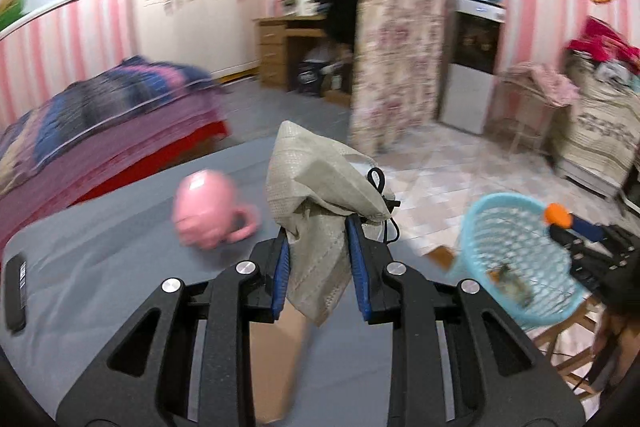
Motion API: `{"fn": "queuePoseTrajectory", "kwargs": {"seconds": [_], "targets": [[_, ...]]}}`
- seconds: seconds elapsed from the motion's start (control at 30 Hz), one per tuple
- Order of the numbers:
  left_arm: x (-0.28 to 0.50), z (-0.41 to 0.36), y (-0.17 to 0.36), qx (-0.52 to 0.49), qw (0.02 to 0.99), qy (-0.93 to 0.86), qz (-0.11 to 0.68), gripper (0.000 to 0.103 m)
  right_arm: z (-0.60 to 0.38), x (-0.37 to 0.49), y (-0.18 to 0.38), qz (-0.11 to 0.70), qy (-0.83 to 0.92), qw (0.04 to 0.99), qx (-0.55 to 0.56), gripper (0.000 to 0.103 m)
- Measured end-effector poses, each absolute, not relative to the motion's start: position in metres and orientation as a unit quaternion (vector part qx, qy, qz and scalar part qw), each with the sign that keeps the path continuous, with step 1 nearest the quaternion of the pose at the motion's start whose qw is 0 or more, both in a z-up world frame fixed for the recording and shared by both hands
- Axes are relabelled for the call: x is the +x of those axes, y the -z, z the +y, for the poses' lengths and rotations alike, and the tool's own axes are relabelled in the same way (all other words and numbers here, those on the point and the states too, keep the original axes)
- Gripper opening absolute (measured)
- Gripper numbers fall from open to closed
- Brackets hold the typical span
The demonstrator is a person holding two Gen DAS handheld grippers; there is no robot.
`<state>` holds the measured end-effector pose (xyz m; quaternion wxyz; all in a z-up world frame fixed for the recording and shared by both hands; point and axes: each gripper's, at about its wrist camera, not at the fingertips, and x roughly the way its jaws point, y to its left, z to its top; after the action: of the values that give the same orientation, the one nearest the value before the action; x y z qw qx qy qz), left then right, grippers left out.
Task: Collect trash
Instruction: 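Carry the face mask and orange lid over the blue basket, then open the left tool over the basket while the right tool releases the orange lid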
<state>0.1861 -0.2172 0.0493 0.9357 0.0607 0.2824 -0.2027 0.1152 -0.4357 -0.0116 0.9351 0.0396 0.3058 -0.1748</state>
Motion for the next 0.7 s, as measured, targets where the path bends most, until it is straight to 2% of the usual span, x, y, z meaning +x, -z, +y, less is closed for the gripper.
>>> {"fn": "queuePoseTrajectory", "kwargs": {"seconds": [0.37,0.53,0.7], "targets": [[0.171,-0.353,-0.038,0.093,0.912,0.284,0.282,0.026,-0.507,0.091,0.013,0.296,0.234,0.922,0.082,0.039],[0.167,-0.381,-0.033,0.086,0.902,0.311,0.287,0.026,-0.531,0.084,0.017,0.293,0.255,0.916,0.099,0.039],[0.174,-0.392,-0.003,0.101,0.893,0.313,0.307,0.026,-0.543,0.082,0.026,0.301,0.262,0.911,0.099,0.039]]}}
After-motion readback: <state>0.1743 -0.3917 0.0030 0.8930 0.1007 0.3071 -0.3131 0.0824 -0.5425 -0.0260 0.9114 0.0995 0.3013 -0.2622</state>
